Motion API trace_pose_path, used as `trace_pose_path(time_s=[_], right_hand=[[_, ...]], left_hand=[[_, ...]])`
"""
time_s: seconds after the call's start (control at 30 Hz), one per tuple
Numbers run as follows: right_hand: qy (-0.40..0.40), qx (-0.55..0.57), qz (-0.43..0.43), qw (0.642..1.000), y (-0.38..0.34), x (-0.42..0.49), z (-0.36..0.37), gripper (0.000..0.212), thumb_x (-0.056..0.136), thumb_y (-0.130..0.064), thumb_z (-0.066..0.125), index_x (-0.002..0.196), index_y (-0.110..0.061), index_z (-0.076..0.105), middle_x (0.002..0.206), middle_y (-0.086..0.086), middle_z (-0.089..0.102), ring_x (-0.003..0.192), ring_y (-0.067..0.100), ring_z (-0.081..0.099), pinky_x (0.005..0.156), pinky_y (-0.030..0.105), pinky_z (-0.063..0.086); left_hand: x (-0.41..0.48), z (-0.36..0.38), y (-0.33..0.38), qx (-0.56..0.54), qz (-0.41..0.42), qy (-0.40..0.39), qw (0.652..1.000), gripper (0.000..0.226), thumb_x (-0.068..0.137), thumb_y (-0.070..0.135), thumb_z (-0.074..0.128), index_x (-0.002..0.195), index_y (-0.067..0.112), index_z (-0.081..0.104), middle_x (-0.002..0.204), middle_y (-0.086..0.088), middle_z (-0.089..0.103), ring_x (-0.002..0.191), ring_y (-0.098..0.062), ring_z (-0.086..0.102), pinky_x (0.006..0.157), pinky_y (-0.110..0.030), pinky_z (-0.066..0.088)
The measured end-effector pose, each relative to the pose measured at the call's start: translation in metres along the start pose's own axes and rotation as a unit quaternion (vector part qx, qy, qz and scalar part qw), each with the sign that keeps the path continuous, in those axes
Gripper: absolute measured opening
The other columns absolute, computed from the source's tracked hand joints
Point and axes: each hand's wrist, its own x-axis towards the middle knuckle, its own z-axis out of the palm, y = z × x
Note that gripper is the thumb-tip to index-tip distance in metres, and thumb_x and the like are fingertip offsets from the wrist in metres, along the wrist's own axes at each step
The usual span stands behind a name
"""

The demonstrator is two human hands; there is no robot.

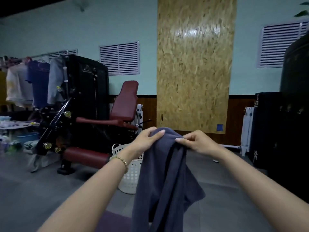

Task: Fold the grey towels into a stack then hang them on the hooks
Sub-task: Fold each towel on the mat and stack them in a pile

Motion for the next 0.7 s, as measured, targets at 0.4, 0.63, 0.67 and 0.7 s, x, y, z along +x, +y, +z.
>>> trace_pose_path(time_s=[0.4,0.63,0.67,0.7], right_hand=[[-0.16,0.181,0.2,0.95,0.041,-0.055,0.031,0.039,0.089,-0.033,0.057,0.058,-0.016,0.073,0.07,-0.002,0.073,0.068,0.006,0.068,0.065,0.017,0.05],[-0.057,0.251,0.317,0.913,0.123,-0.1,0.04,0.038,0.089,-0.041,0.054,0.115,-0.017,0.066,0.111,-0.003,0.071,0.106,0.012,0.065,0.089,0.028,0.047],[-0.015,0.251,0.32,0.913,0.133,-0.099,0.042,0.034,0.09,-0.042,0.054,0.111,-0.019,0.067,0.104,-0.006,0.073,0.1,0.01,0.066,0.085,0.025,0.048],[0.017,0.243,0.324,0.914,0.14,-0.098,0.045,0.03,0.091,-0.042,0.054,0.106,-0.021,0.069,0.098,-0.007,0.074,0.096,0.009,0.067,0.08,0.023,0.048]], left_hand=[[0.001,0.02,-0.026,-0.092,-0.036,-0.011,0.995,0.027,0.101,0.036,0.039,0.108,0.012,0.048,0.106,-0.01,0.052,0.097,-0.019,0.052,0.088,-0.035,0.044],[0.0,0.002,-0.108,-0.052,-0.094,0.095,0.99,0.025,0.102,0.031,0.04,0.086,0.013,0.05,0.081,-0.002,0.055,0.075,-0.011,0.052,0.068,-0.024,0.045],[0.001,-0.003,-0.131,0.0,-0.111,0.078,0.991,0.032,0.1,0.037,0.043,0.088,0.01,0.055,0.085,-0.005,0.059,0.079,-0.013,0.053,0.074,-0.028,0.044],[-0.001,-0.007,-0.153,0.072,-0.142,0.046,0.986,0.043,0.095,0.048,0.046,0.09,0.007,0.06,0.092,-0.005,0.063,0.086,-0.015,0.057,0.082,-0.029,0.045]])
